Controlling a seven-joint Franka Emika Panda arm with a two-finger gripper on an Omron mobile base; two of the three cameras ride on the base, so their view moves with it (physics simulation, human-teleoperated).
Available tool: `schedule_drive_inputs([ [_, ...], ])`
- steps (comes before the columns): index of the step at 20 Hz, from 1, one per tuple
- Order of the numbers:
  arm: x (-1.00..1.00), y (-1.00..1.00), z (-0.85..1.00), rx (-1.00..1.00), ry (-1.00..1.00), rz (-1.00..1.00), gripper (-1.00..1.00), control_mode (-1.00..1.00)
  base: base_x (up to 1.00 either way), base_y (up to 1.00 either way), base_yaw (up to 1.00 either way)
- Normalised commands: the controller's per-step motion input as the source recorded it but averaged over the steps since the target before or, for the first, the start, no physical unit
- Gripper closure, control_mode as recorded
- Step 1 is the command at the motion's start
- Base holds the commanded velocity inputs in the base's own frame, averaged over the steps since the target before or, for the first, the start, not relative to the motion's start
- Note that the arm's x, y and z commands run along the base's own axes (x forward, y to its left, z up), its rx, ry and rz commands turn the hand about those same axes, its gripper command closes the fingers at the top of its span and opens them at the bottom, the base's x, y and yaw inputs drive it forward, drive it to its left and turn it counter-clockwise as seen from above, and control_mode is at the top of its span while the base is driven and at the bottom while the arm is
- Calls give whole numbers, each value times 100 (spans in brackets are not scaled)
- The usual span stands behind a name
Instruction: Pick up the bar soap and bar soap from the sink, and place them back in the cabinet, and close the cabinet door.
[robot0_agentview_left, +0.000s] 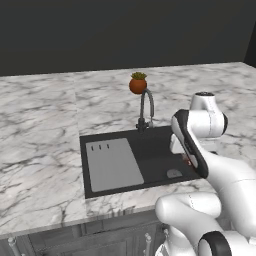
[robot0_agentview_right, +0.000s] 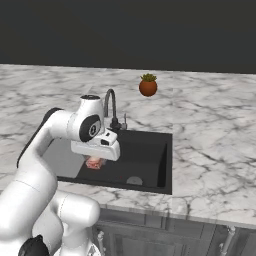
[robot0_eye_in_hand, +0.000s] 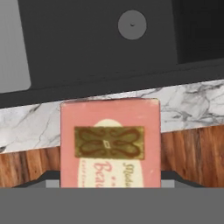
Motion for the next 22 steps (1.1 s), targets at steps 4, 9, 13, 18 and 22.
schedule_drive_inputs([
  [4, -23, 0, 34, 0, 0, 0, 100, -100, 0, 0, 0],
  [9, -16, 0, 36, 0, 0, 0, 100, -100, 0, 0, 0],
  [13, -19, 0, 31, 0, 0, 0, 100, -100, 0, 0, 0],
  [18, -21, 0, 34, 0, 0, 0, 100, -100, 0, 0, 0],
  [22, -18, 0, 31, 0, 0, 0, 100, -100, 0, 0, 0],
])
